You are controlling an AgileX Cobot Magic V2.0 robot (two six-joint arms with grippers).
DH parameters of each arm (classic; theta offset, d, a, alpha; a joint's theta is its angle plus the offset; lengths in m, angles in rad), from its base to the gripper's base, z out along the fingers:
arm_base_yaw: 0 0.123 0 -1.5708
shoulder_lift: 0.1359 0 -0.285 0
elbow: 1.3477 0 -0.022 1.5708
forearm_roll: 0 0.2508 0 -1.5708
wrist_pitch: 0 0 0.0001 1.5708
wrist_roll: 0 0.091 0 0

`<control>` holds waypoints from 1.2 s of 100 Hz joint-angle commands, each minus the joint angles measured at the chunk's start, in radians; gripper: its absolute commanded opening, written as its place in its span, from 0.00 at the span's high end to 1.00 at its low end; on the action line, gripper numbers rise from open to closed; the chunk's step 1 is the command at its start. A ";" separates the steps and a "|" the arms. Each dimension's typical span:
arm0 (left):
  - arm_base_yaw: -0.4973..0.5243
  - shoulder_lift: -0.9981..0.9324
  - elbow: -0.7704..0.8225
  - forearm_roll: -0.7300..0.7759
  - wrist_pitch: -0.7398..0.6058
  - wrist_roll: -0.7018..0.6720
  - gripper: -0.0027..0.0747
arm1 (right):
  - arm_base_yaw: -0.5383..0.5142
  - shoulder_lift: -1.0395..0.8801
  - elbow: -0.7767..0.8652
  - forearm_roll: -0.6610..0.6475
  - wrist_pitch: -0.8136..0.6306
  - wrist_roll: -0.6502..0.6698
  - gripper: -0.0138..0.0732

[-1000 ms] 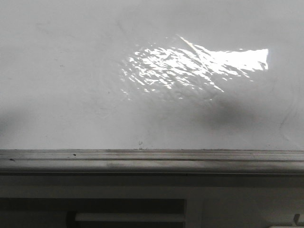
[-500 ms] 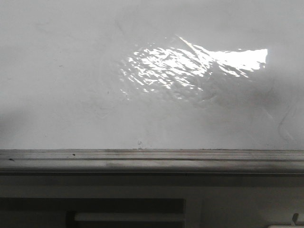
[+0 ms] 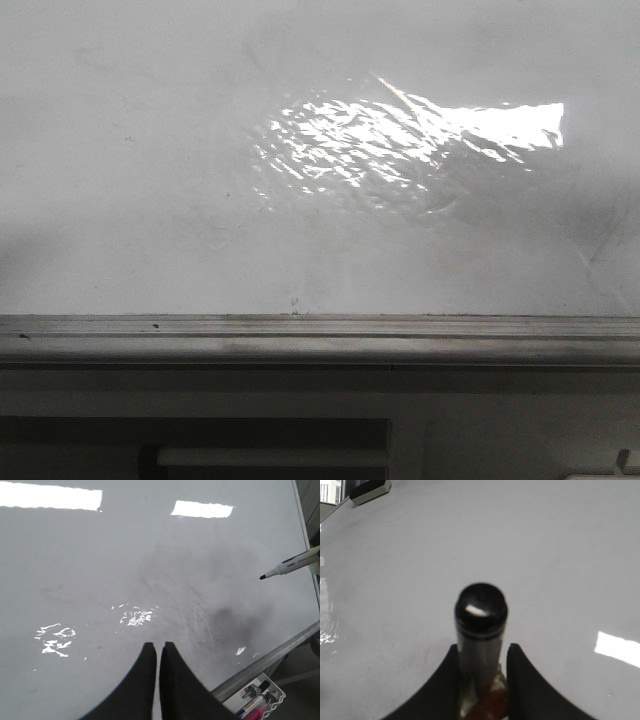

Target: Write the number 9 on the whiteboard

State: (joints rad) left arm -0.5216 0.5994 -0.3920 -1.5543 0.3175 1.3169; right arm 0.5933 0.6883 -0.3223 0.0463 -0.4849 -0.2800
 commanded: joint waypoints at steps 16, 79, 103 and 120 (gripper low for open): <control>0.002 -0.001 -0.027 -0.032 0.005 -0.002 0.99 | -0.008 0.103 -0.027 -0.006 -0.202 -0.004 0.89; 0.002 -0.001 -0.027 -0.032 0.010 -0.002 0.99 | -0.008 0.262 -0.047 0.082 -0.276 -0.082 0.89; 0.002 -0.001 -0.027 -0.032 0.010 -0.002 0.99 | -0.008 0.313 -0.047 0.110 -0.298 -0.084 0.89; 0.002 -0.001 -0.027 -0.032 0.012 -0.002 0.99 | -0.008 0.331 -0.047 0.110 -0.296 -0.064 0.89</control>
State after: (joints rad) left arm -0.5216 0.5994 -0.3920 -1.5543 0.3154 1.3169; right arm 0.5933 1.0187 -0.3356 0.1552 -0.7138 -0.3491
